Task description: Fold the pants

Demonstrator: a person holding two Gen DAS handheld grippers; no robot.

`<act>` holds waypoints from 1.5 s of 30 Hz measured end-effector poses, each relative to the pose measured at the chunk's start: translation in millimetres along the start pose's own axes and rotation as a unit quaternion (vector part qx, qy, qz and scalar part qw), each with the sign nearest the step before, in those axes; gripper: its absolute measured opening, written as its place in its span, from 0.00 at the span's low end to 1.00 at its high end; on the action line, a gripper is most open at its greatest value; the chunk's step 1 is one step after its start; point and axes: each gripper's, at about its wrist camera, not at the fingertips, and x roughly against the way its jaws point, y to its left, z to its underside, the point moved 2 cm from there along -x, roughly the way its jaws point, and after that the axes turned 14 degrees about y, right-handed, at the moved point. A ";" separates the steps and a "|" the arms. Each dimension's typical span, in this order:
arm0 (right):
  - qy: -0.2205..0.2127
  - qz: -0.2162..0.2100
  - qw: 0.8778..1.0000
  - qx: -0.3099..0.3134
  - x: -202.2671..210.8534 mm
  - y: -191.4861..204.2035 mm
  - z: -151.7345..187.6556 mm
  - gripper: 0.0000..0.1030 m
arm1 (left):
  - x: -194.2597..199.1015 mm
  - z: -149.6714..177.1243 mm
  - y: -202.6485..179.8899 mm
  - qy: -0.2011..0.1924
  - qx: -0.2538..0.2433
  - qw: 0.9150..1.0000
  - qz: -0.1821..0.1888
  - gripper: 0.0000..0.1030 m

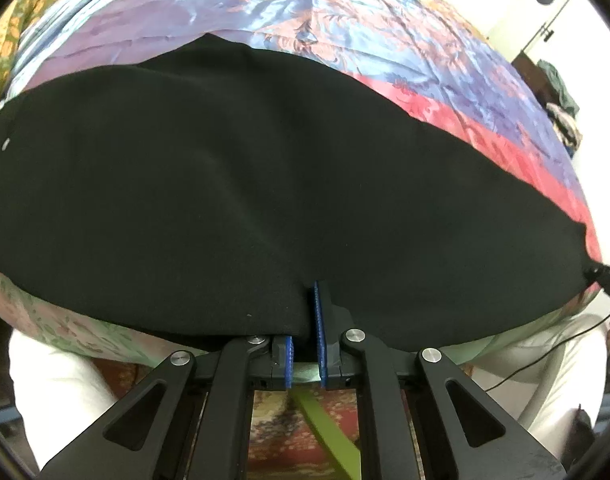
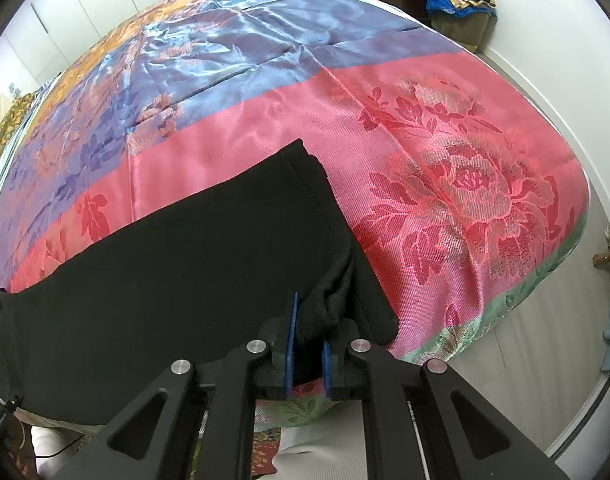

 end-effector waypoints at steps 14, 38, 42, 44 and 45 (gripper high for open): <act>-0.120 -0.128 0.978 -0.113 46.1 -70.9 14.9 0.67 | 46.5 26.5 3.7 -0.028 -0.039 0.998 -0.042 0.51; 0.020 -0.286 0.949 -0.134 1.8 -90.7 0.5 0.67 | 88.2 -10.8 -16.8 -0.129 -0.051 0.990 -0.042 0.56; 0.056 -0.301 0.946 -0.109 -10.3 -77.1 0.5 0.69 | 80.3 -7.7 -14.1 -0.117 -0.047 0.991 -0.044 0.58; 0.058 -0.328 0.937 -0.103 -10.8 -71.8 1.4 0.68 | 75.7 -6.8 -12.3 -0.108 -0.044 0.992 -0.044 0.58; 0.058 -0.346 0.930 -0.107 -10.6 -72.6 2.9 0.68 | 74.6 -6.6 -11.8 -0.107 -0.043 0.992 -0.045 0.58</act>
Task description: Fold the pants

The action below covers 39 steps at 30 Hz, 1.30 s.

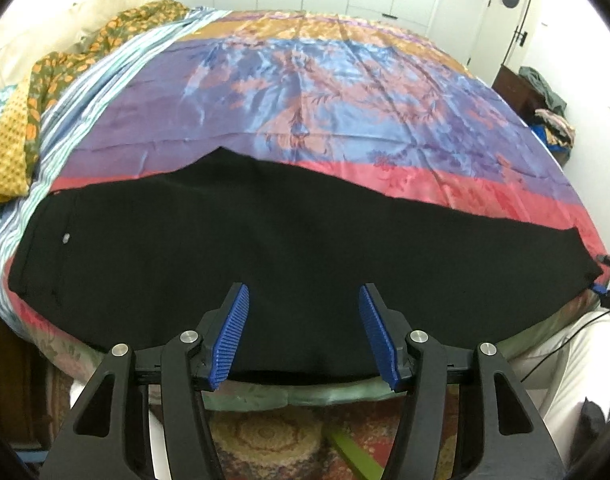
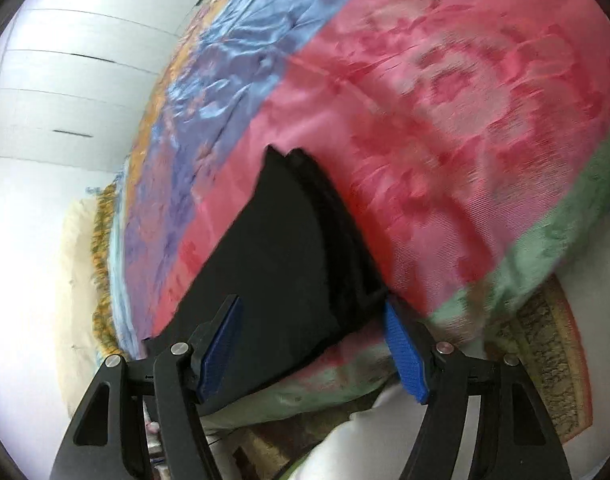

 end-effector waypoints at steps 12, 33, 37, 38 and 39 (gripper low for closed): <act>-0.040 0.008 0.998 -0.052 -34.5 19.5 0.1 0.67 | -19.0 -16.4 -13.7 -0.009 -0.019 1.000 0.007 0.62; -0.042 -0.132 0.982 0.125 -111.8 224.3 94.3 0.10 | -52.3 -12.6 42.8 0.051 0.068 0.993 0.080 0.53; 0.010 -0.112 0.977 0.184 -200.3 278.9 127.9 0.10 | -39.2 -9.2 74.8 0.037 0.109 0.990 0.086 0.53; 0.018 -0.099 0.974 0.201 -218.2 285.7 138.4 0.10 | -38.1 -6.6 82.5 0.035 0.121 0.988 0.086 0.53; 0.024 -0.077 0.970 0.227 -240.4 295.9 149.0 0.10 | -37.3 -3.6 90.2 0.035 0.130 0.987 0.084 0.53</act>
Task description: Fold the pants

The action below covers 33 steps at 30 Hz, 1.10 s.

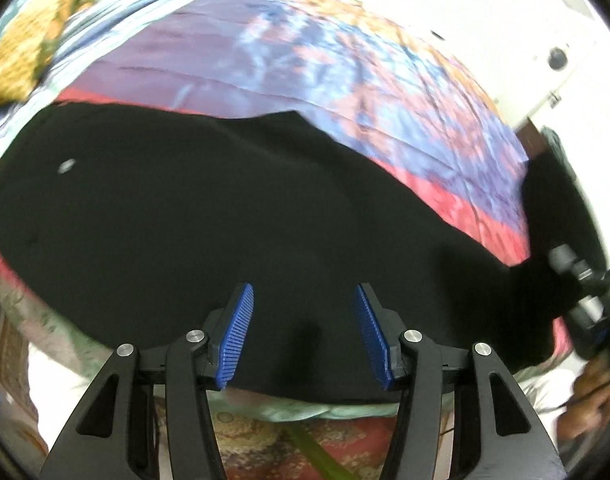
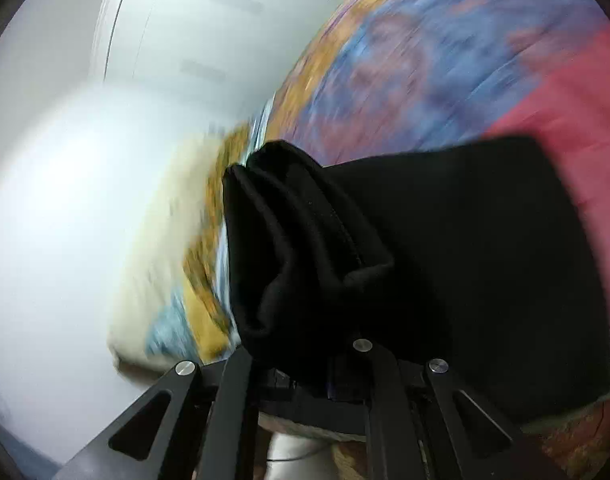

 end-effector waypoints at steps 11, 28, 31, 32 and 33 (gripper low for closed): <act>0.134 0.207 0.897 0.367 -146.1 70.1 103.7 0.75 | 10.3 13.7 33.5 -0.002 0.033 0.999 0.022 0.54; -0.046 0.241 0.942 0.228 14.4 9.9 67.3 0.92 | -37.1 7.0 -75.1 0.044 -0.131 0.989 -0.050 0.07; -0.056 0.245 0.940 0.230 18.4 7.9 63.4 0.92 | -27.1 13.7 -73.9 0.031 -0.132 0.989 -0.050 0.02; -0.065 0.248 0.938 0.233 17.5 10.0 61.3 0.92 | -16.5 17.9 -73.0 0.022 -0.137 0.989 -0.049 0.02; -0.080 0.252 0.935 0.236 21.9 11.9 60.9 0.92 | -6.8 20.9 -71.0 0.013 -0.138 0.989 -0.050 0.02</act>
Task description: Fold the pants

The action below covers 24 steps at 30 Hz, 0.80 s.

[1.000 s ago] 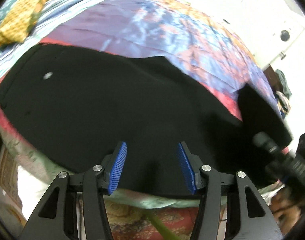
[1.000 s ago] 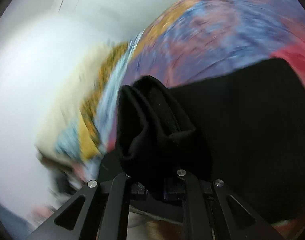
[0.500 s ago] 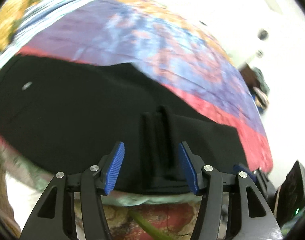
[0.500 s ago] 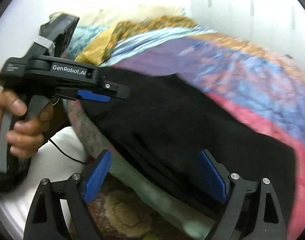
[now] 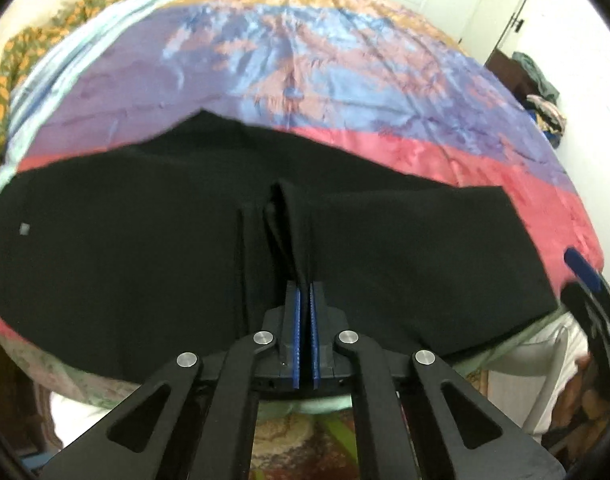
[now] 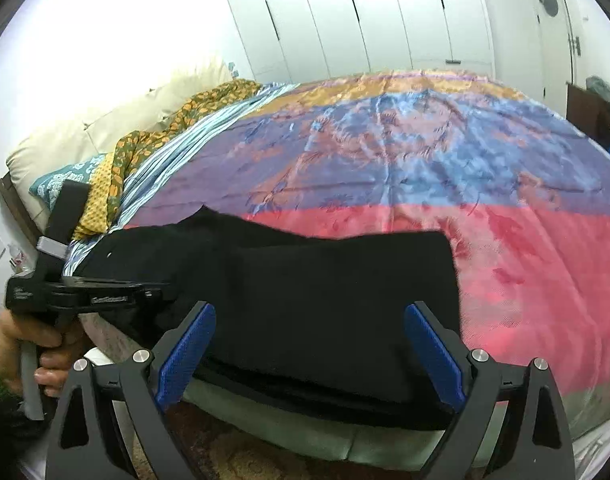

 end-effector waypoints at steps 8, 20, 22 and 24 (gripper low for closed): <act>0.084 -0.010 0.996 -0.034 -42.7 -19.5 6.4 0.94 | -19.0 9.9 25.7 0.038 0.012 0.999 -0.012 0.11; 0.106 0.010 0.994 -0.014 -61.3 -15.6 12.4 0.99 | -43.9 -7.2 26.3 0.071 0.026 0.997 -0.005 0.44; 0.104 0.006 0.994 -0.016 -60.1 -16.5 12.9 0.99 | -46.9 -8.8 18.8 0.071 0.023 0.997 -0.007 0.15; 0.099 0.000 0.995 -0.021 -56.7 -19.1 12.8 0.99 | -37.5 -13.6 12.9 0.059 0.023 0.998 0.009 0.08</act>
